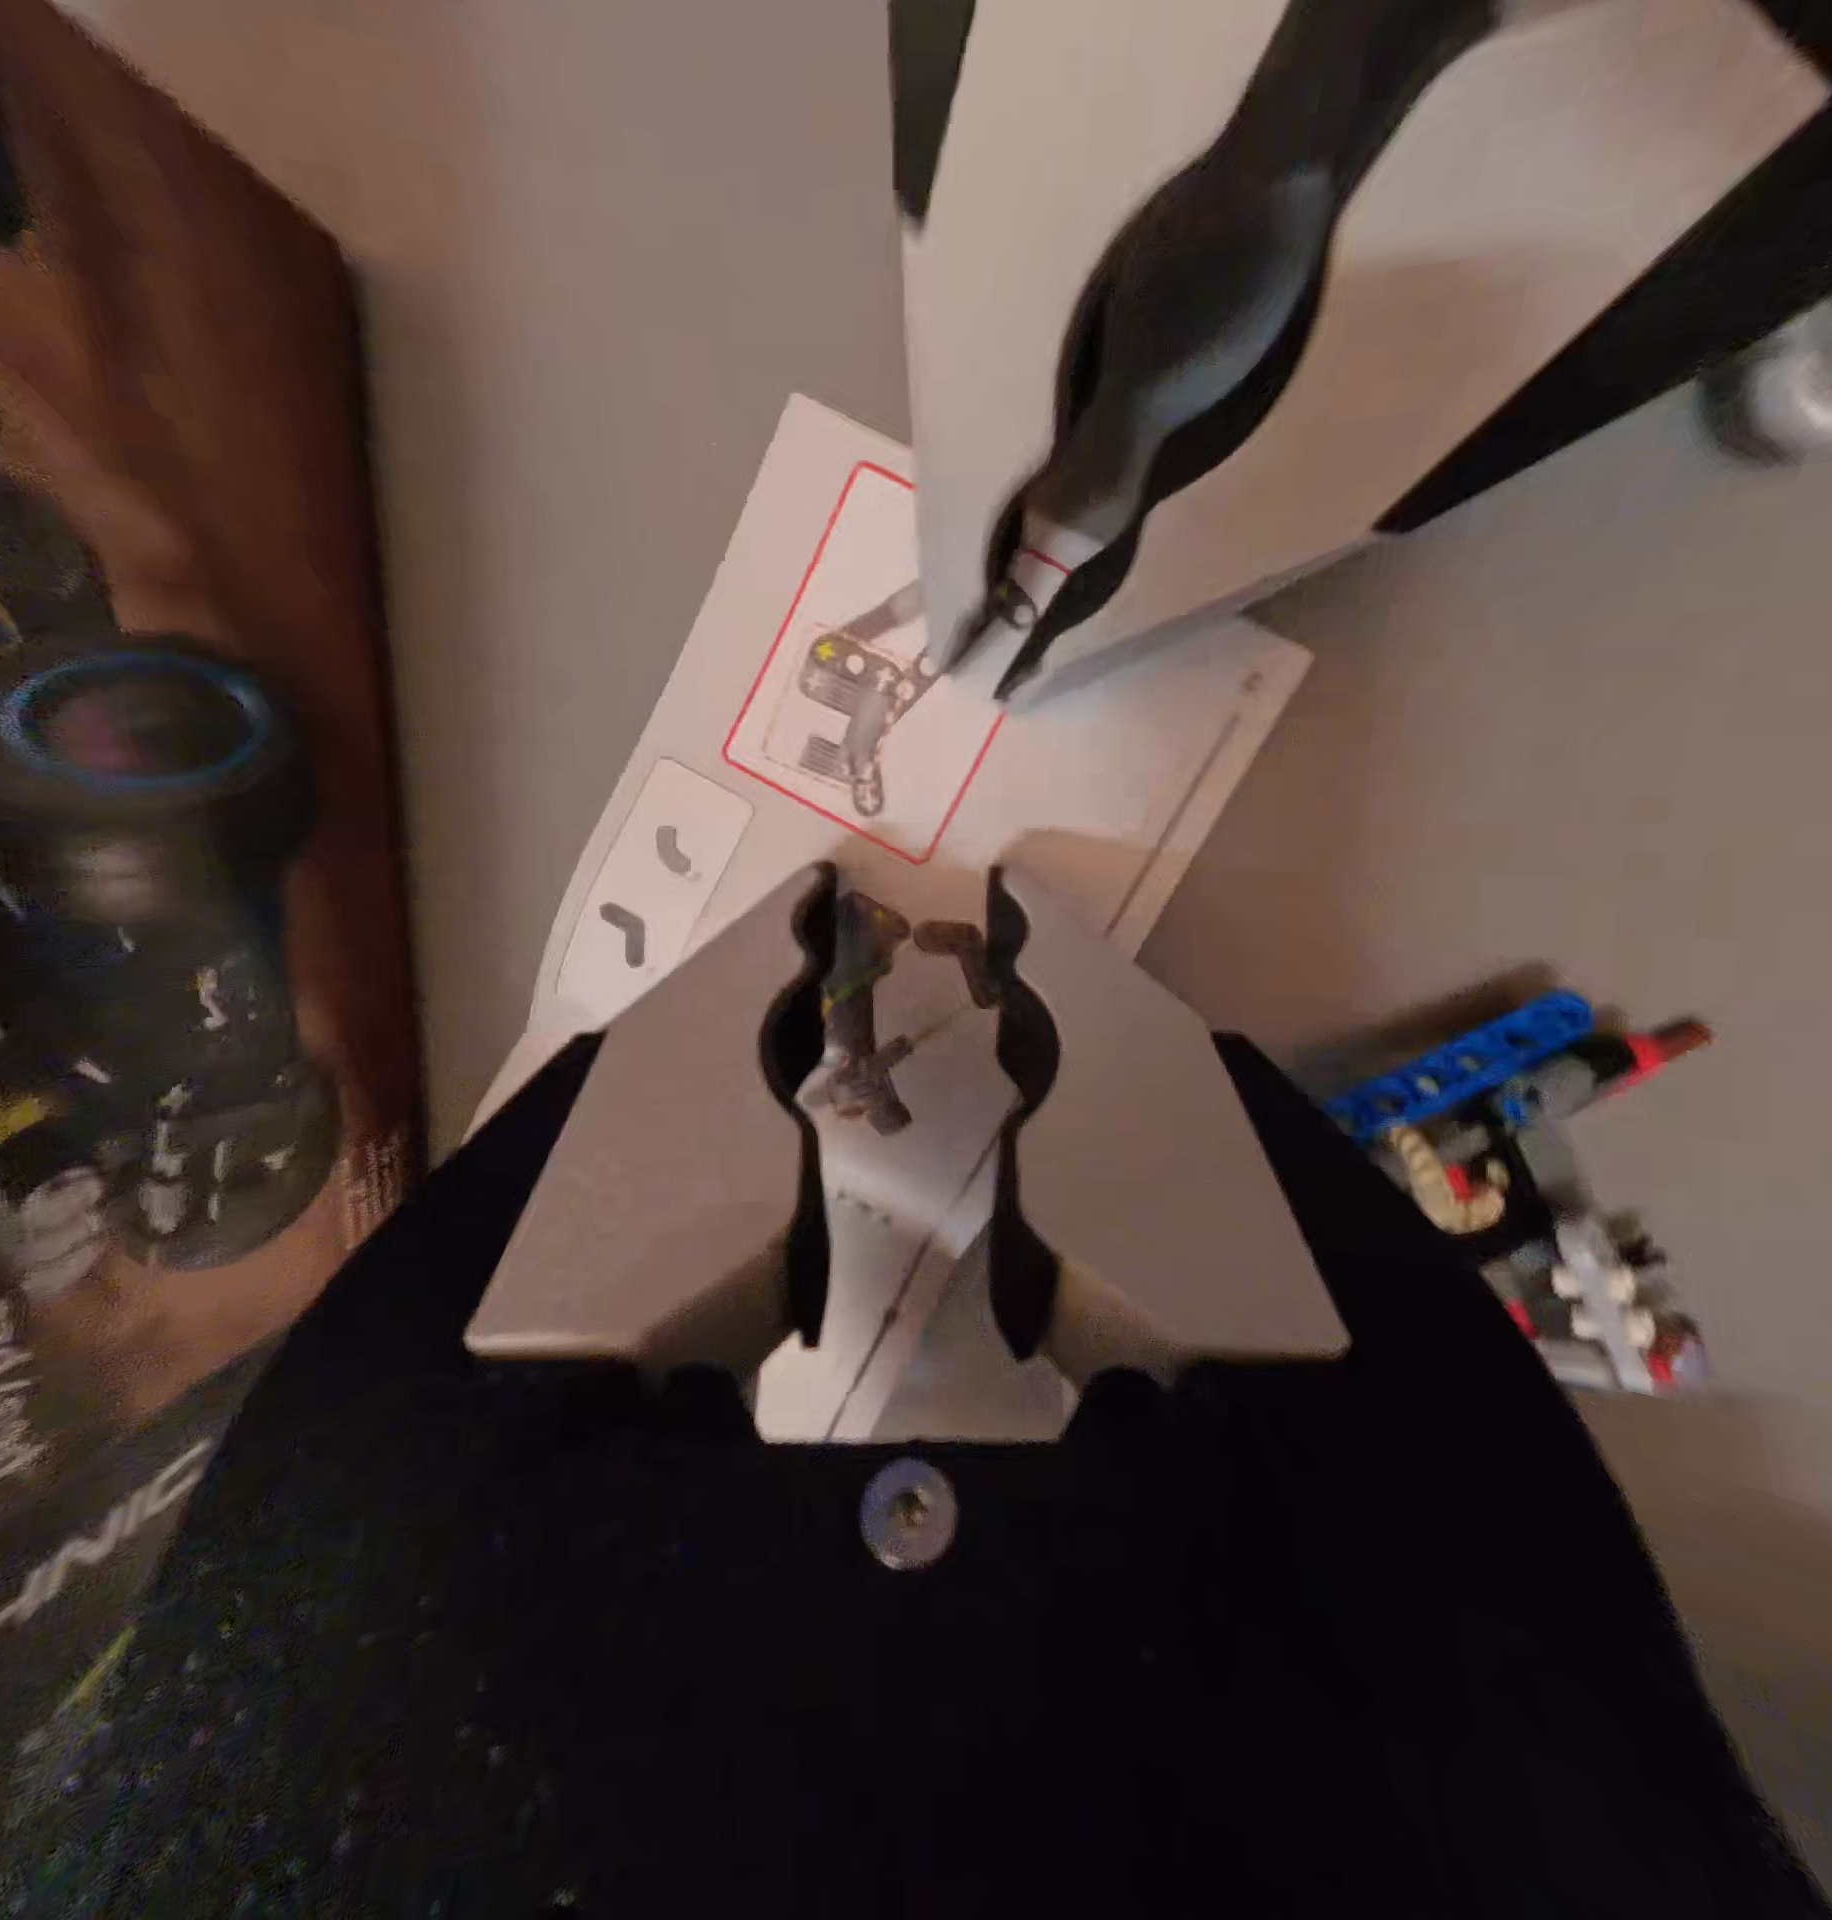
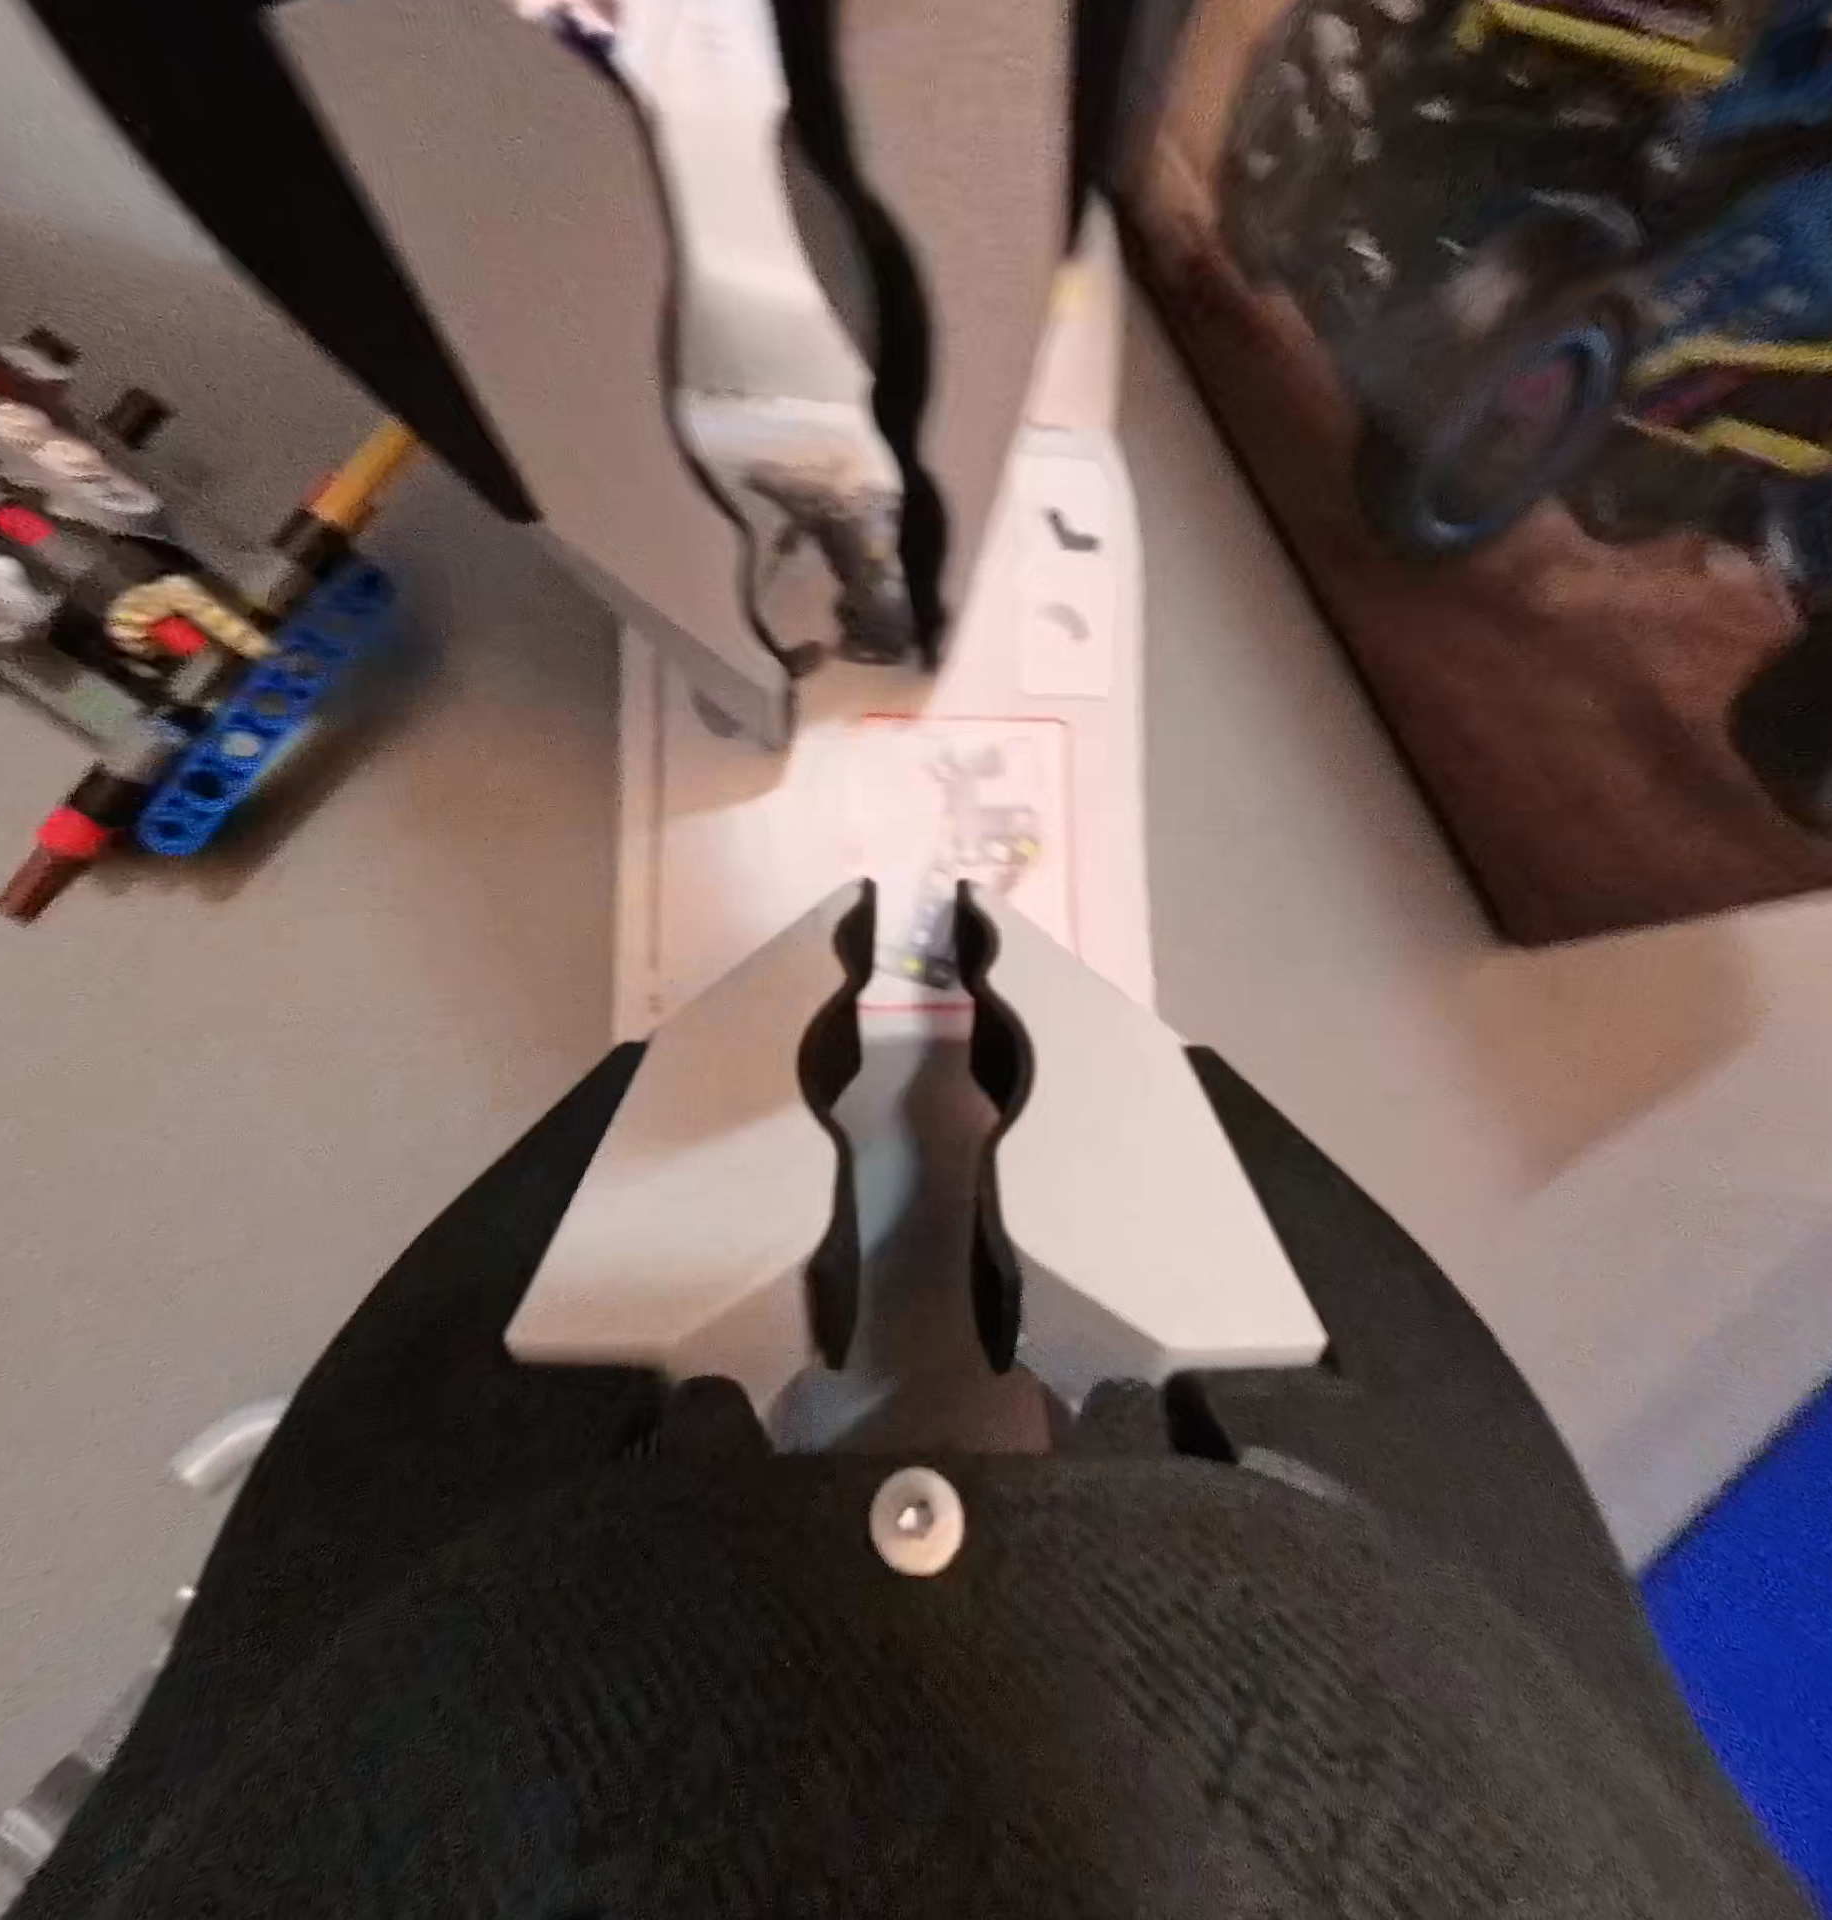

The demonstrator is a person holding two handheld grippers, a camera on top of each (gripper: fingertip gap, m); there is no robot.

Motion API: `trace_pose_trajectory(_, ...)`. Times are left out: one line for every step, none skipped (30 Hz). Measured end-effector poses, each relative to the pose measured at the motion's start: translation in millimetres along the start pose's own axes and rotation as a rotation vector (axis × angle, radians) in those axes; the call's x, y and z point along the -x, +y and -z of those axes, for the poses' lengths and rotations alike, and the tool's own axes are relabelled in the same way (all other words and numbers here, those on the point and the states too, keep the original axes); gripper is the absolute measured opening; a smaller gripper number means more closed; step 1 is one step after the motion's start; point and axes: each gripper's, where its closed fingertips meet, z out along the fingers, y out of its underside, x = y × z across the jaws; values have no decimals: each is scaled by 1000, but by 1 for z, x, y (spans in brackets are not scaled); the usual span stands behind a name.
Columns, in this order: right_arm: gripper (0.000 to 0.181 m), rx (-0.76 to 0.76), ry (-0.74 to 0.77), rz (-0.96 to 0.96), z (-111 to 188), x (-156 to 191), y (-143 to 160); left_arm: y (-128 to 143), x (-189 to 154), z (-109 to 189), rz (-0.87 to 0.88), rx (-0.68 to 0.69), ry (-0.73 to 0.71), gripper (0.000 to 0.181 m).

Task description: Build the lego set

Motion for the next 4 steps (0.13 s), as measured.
trace_pose_trajectory(24, 9, 55, -35, 5, -14, 4, 0, -3, -1, 9, -9, 14, 22)
trace_pose_trajectory(27, 13, 110, -71, 10, -29, 8, -1, -7, -1, 6, -26, 26, 15)
trace_pose_trajectory(30, 12, 146, -103, 14, -41, 10, -1, -10, -1, 7, -43, 35, 8)
trace_pose_trajectory(37, 13, 160, -132, 14, -49, 13, -1, -12, -1, 25, -63, 40, 3)
